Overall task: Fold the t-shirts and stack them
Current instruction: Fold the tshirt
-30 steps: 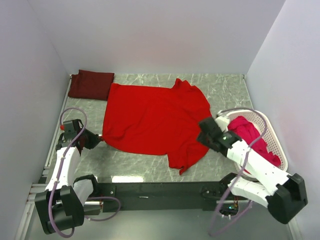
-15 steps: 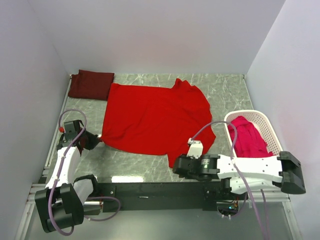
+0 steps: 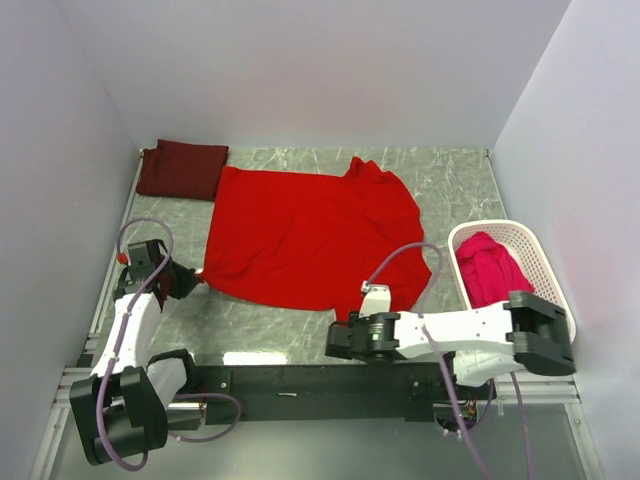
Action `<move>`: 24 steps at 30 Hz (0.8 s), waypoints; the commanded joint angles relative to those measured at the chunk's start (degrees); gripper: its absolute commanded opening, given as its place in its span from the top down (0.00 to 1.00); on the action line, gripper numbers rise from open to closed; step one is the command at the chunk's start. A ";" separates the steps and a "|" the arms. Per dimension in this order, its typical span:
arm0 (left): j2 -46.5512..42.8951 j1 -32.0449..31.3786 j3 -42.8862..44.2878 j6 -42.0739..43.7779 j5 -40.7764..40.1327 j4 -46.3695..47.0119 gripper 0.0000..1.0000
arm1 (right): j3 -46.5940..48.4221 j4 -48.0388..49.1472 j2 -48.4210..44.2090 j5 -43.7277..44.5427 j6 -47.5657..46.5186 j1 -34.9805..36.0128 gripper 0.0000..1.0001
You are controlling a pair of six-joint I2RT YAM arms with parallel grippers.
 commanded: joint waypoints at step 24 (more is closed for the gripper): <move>-0.13 0.28 3.46 1.62 -1.94 0.73 0.99 | 9.13 -24.62 -5.24 10.86 10.95 -1.45 1.00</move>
